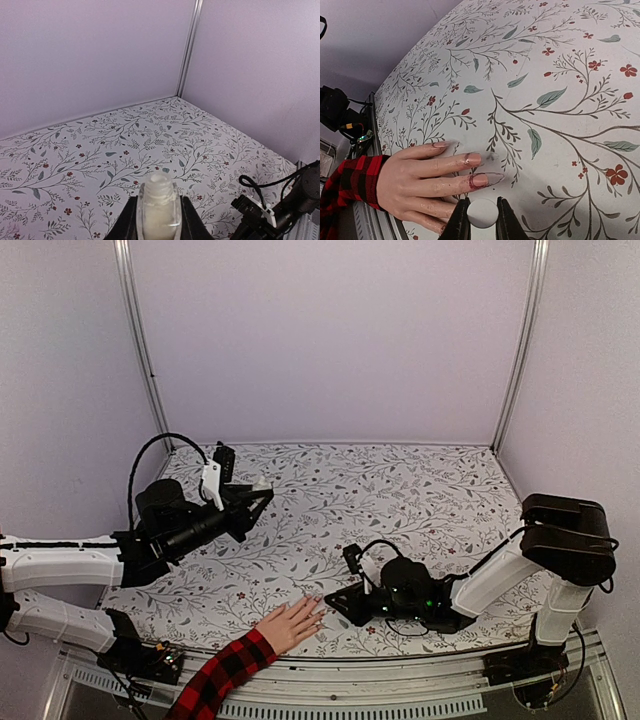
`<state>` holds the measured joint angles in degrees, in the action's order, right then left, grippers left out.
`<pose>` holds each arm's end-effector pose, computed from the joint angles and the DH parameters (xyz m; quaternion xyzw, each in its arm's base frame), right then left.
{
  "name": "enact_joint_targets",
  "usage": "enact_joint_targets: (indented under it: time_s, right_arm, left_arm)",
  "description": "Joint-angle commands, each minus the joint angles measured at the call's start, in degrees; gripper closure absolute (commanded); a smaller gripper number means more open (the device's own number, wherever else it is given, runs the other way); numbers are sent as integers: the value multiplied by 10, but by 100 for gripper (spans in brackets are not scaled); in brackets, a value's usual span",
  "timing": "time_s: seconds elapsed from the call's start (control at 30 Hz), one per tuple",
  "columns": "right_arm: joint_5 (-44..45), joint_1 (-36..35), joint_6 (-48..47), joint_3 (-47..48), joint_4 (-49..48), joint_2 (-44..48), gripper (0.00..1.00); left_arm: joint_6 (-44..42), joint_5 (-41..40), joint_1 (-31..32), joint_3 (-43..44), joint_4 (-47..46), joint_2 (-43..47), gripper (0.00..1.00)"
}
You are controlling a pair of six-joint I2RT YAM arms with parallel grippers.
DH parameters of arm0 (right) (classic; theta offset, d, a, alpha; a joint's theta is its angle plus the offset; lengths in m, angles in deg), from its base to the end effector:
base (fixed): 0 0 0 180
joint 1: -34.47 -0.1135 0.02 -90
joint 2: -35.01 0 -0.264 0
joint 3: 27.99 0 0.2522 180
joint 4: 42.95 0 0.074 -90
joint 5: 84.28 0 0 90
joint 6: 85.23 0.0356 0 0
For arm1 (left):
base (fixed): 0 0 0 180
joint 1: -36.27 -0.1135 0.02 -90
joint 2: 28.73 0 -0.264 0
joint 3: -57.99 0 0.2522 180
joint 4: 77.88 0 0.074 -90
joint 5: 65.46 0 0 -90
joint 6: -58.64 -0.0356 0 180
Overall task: Paint the nails
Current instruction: Paint the nail polish on the nail.
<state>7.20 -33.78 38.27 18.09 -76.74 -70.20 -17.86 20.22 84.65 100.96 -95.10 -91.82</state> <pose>0.1186 0.2947 0.1049 -0.2457 0.8084 0.4080 0.3459 0.1658 -0.1826 0.2566 0.1923 0.6987 -0.3306 0.6046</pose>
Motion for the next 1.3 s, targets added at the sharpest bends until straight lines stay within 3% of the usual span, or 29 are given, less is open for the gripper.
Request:
enact_joint_targets:
  time_s: [0.0,0.73,1.27]
  right_arm:
    - [23,-4,3,7,5,1,100]
    - [32,-3,-2,-11,0,43,100]
    - [-9,-3,-1,3,-24,4,100]
  left_arm:
    - [-7,2,5,-1,-24,-5,100]
    - [-8,3,5,-1,-26,-6,100]
    - [-11,3,4,1,-32,-13,100]
